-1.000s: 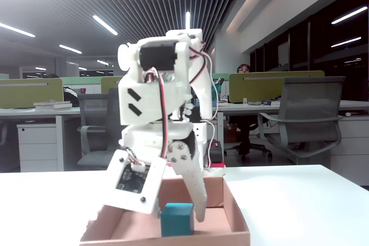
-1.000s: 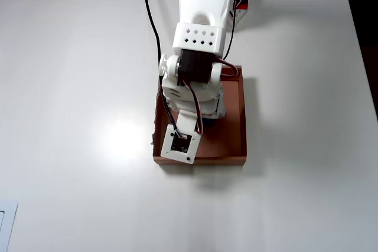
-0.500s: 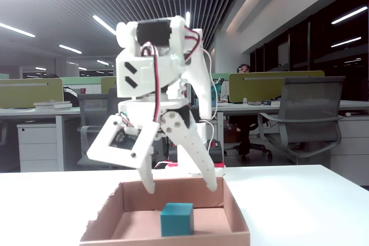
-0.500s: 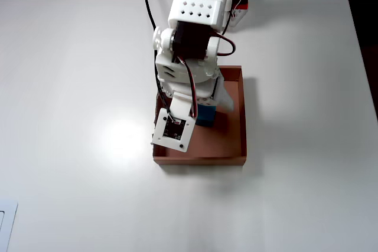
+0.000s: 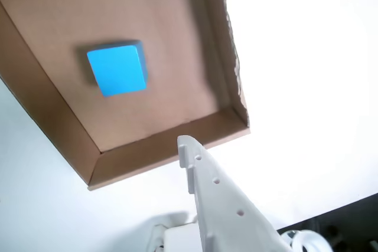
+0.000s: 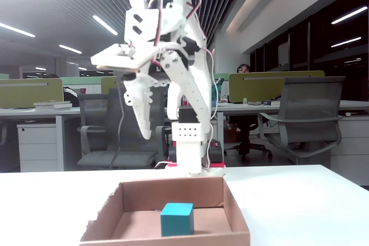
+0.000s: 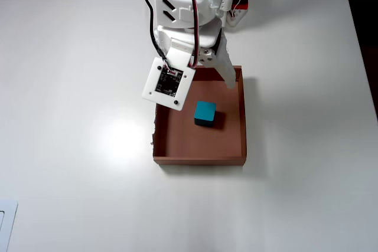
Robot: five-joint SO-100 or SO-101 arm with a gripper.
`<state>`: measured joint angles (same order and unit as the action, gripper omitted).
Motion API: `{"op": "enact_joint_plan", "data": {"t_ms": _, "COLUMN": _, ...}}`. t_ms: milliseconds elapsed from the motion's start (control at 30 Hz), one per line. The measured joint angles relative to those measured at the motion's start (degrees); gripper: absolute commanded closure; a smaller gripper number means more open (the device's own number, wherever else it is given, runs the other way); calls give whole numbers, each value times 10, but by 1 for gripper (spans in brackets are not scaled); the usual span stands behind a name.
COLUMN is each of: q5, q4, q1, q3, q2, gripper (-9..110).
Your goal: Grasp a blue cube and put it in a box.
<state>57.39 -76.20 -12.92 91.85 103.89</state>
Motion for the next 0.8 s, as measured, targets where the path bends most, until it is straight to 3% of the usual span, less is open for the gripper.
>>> {"op": "enact_joint_plan", "data": {"t_ms": 467, "q5": 0, "q4": 18, "q1": 14, "q3": 146, "q2": 196, "gripper": 83}}
{"op": "enact_joint_plan", "data": {"t_ms": 800, "q5": -1, "q4": 75, "q1": 73, "q3": 326, "q2": 367, "gripper": 84}}
